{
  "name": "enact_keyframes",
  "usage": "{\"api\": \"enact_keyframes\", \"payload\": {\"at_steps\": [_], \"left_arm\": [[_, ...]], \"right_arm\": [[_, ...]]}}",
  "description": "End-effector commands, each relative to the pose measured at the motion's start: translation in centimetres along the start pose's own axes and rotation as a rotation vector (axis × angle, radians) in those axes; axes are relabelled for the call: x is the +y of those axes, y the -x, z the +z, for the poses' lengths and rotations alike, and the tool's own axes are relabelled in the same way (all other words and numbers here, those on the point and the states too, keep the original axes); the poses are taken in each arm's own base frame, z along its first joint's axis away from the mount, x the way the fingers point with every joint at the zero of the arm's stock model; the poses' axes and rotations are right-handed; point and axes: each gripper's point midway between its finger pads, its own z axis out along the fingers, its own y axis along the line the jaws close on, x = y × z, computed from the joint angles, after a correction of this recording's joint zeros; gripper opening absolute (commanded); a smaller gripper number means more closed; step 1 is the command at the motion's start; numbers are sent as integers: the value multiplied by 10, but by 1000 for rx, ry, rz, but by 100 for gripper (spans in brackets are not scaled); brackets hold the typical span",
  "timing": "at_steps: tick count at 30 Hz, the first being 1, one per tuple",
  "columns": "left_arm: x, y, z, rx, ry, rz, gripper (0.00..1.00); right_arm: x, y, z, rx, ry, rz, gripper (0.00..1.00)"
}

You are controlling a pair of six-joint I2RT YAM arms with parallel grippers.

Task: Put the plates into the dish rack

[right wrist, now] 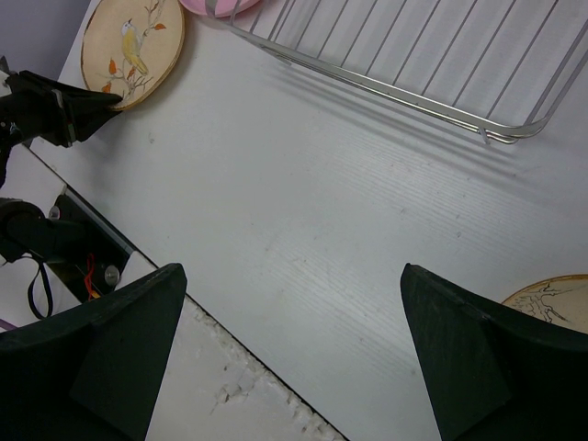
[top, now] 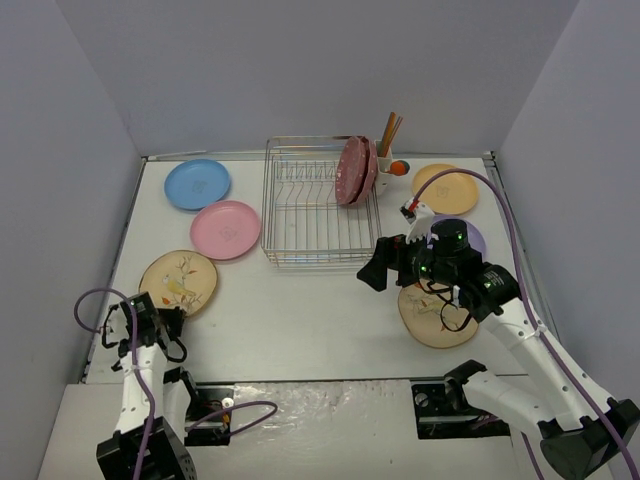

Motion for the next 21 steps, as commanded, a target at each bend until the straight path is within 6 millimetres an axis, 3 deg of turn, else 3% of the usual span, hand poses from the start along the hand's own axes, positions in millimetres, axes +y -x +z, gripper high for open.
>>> {"api": "enact_keyframes", "payload": {"at_steps": [1,7,14,21], "left_arm": [[15,1,-5,-17,62,4,0],[0,15,-31,-88,18,-6,0],[-24,40,-82,-197,-36,-1,0],[-45,46,-107,-203,-83,23,0]], "right_arm": [[12,19,-1,-64,48,-42,100],[16,20,-3,-68,59,-43,100],[24,21,-4,-68,84,-57,100],[30,22,-4,-62,98,-62,100]]}}
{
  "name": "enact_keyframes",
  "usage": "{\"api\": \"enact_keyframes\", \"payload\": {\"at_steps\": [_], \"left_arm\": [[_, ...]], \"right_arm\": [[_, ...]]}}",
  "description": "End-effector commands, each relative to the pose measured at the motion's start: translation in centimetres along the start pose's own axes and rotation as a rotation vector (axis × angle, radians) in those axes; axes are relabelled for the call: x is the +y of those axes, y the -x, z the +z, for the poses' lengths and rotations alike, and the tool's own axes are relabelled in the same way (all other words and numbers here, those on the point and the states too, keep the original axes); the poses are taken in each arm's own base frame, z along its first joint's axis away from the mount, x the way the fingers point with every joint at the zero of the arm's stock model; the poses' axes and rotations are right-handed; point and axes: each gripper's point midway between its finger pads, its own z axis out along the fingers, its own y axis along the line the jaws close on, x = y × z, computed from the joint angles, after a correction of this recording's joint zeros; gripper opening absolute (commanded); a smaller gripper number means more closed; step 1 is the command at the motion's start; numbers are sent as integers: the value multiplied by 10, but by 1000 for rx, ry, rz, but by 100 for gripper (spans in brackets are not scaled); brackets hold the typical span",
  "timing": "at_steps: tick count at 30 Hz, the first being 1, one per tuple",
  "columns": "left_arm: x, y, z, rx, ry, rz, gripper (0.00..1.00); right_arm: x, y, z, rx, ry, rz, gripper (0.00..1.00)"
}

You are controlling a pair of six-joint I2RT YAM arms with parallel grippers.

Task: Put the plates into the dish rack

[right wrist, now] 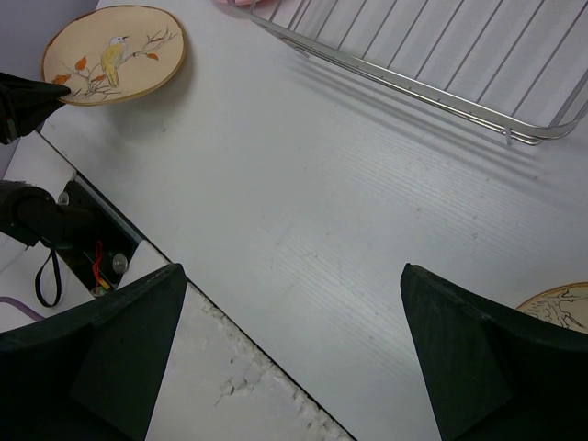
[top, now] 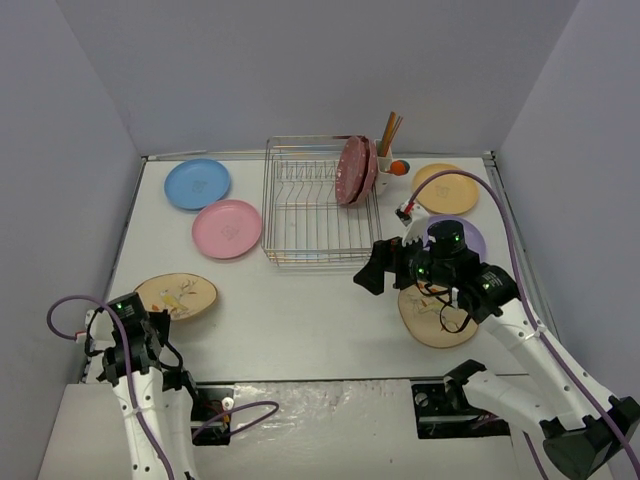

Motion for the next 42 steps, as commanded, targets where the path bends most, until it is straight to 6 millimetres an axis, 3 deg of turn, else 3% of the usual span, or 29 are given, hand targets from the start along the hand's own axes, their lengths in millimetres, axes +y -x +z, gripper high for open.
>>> {"api": "enact_keyframes", "payload": {"at_steps": [1,16,23,32,42], "left_arm": [[-41,25,-30,-66,-112,11,0],[-92,42,-87,-86,-313,112,0],[-136,36,-116,-16,-506,84,0],[-189,31,-158,81,-737,65,0],[-237,5,-193,272,-915,99,0]], "right_arm": [[22,27,-3,-73,71,-50,100],[46,41,9,-30,150,-38,100],[55,54,25,-7,179,-8,100],[75,93,52,-32,248,72,100],[98,141,90,-67,318,126,100]]}}
